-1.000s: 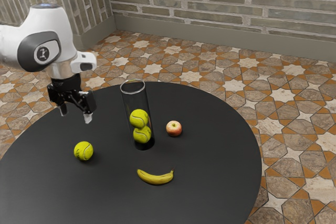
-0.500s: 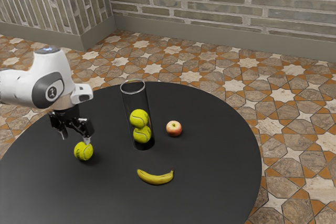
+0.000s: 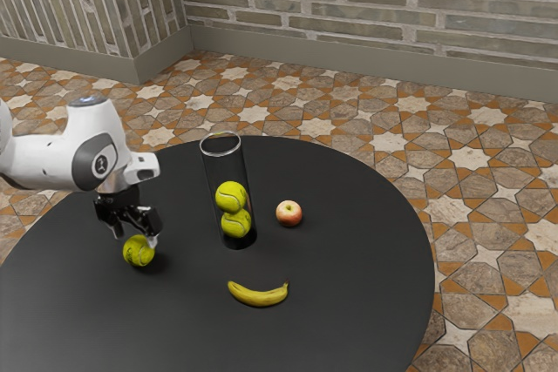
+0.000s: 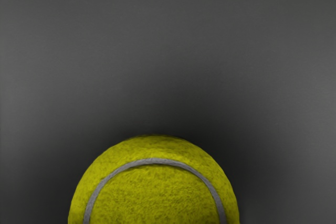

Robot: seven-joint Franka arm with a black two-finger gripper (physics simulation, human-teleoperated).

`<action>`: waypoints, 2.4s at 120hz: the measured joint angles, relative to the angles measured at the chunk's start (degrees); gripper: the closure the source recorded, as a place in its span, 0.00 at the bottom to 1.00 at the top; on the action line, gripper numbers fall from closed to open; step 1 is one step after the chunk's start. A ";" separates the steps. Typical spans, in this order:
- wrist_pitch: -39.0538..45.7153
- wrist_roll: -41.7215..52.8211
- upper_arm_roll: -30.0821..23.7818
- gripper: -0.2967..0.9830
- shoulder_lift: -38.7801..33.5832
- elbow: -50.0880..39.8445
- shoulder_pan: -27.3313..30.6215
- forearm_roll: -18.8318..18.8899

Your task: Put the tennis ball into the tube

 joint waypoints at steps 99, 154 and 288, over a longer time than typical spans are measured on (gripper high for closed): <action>0.88 4.74 -0.35 0.42 7.68 3.81 1.33 -0.12; -16.48 3.90 -4.32 0.51 -1.37 16.31 0.79 -0.11; -43.33 2.95 -8.64 0.50 18.38 61.25 -6.89 0.12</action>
